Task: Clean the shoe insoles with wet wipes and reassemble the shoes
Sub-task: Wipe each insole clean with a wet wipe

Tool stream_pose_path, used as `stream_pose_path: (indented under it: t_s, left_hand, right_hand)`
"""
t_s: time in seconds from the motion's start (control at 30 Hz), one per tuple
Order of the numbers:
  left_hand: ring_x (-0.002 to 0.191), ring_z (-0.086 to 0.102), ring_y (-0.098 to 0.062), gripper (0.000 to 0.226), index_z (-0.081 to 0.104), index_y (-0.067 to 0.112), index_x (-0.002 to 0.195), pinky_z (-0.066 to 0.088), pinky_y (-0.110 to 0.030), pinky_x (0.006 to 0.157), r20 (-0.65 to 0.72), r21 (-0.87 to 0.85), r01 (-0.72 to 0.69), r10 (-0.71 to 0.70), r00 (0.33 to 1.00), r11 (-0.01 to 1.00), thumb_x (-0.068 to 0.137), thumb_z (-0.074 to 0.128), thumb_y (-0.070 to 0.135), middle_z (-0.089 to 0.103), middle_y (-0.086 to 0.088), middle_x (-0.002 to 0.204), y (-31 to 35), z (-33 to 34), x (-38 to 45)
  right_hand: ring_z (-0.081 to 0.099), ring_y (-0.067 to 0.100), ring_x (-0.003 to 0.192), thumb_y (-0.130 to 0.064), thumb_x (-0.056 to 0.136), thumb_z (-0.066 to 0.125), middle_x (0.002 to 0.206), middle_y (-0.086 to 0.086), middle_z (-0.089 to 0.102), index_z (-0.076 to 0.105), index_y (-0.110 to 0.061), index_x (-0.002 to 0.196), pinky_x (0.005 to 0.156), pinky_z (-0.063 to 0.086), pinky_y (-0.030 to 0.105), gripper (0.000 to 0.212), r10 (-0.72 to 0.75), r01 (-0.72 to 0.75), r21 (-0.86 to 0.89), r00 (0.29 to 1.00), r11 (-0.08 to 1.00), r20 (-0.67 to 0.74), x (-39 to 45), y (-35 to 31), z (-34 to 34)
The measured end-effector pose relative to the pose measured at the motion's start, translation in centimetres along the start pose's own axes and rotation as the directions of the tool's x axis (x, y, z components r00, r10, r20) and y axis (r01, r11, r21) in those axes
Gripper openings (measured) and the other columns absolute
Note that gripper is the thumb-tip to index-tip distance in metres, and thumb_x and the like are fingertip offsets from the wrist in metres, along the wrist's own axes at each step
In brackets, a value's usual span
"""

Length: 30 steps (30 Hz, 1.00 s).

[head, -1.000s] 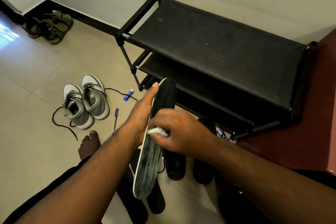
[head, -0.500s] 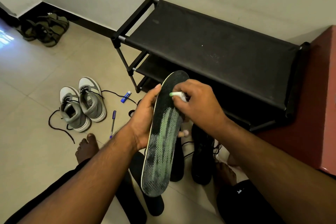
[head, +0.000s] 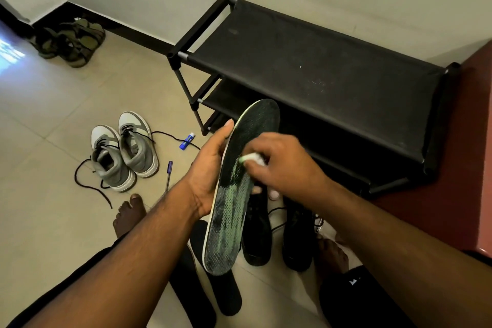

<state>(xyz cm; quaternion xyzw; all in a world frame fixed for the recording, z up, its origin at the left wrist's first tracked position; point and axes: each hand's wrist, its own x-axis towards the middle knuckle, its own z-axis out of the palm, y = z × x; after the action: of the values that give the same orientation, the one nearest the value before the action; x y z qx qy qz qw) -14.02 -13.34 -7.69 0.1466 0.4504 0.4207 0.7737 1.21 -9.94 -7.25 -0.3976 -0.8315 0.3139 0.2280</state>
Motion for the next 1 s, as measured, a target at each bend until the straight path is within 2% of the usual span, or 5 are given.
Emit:
stream_pose_path:
  t_s: [0.17,0.47,0.63,0.77,1.0]
  left_hand:
    - [0.091,0.065,-0.035,0.049,0.078,0.009,0.099,0.054,-0.042,0.071,0.023,0.014,-0.002,0.002,1.000,1.000,0.086,0.048,0.045,0.066,-0.020,0.105,0.0,0.4,0.2]
    - [0.078,0.072,-0.024,0.050,0.079,0.006,0.089,0.059,-0.034,0.078,-0.006,-0.121,-0.013,0.013,1.000,0.993,0.099,0.046,0.042,0.074,-0.012,0.090,0.0,0.0,0.5]
    - [0.076,0.067,-0.027,0.047,0.078,0.009,0.094,0.056,-0.036,0.072,-0.032,-0.006,0.023,-0.023,0.999,1.000,0.089,0.058,0.051,0.070,-0.016,0.090,-0.2,0.5,0.4]
    - [0.084,0.065,-0.029,0.052,0.073,0.009,0.110,0.053,-0.038,0.072,-0.060,0.018,0.027,-0.026,0.998,0.999,0.083,0.066,0.054,0.066,-0.019,0.103,-0.4,0.5,0.7]
    - [0.072,0.073,-0.023,0.053,0.080,0.006,0.080,0.060,-0.030,0.067,-0.032,-0.103,-0.014,0.011,0.999,0.995,0.100,0.045,0.041,0.075,-0.012,0.083,-0.3,0.1,0.7]
  right_hand:
    - [0.060,0.006,0.079,-0.015,0.081,0.069,0.084,-0.005,0.065,0.071,-0.017,0.083,0.072,0.052,0.030,0.003,0.160,-0.158,0.027,0.960,0.987,-0.230,0.6,1.2,-1.4]
    - [0.060,0.009,0.072,-0.018,0.077,0.070,0.080,-0.005,0.065,0.072,-0.016,0.085,0.067,0.053,0.037,0.008,0.006,-0.015,0.127,0.998,0.992,0.070,-1.1,-2.3,1.3]
    - [0.063,0.005,0.069,-0.022,0.077,0.070,0.077,-0.010,0.067,0.071,-0.023,0.080,0.065,0.056,0.037,0.003,0.211,-0.197,0.130,0.972,0.972,-0.105,-0.2,-0.7,-0.1]
    - [0.061,0.002,0.066,-0.019,0.079,0.068,0.075,-0.012,0.064,0.068,-0.023,0.076,0.061,0.051,0.025,0.005,0.273,-0.255,0.115,0.944,0.960,-0.187,0.2,0.0,-1.0]
    - [0.061,0.010,0.072,-0.022,0.074,0.066,0.078,-0.007,0.064,0.070,-0.022,0.080,0.066,0.053,0.040,0.007,0.072,-0.080,0.094,0.994,0.992,0.085,-0.9,-2.0,1.3]
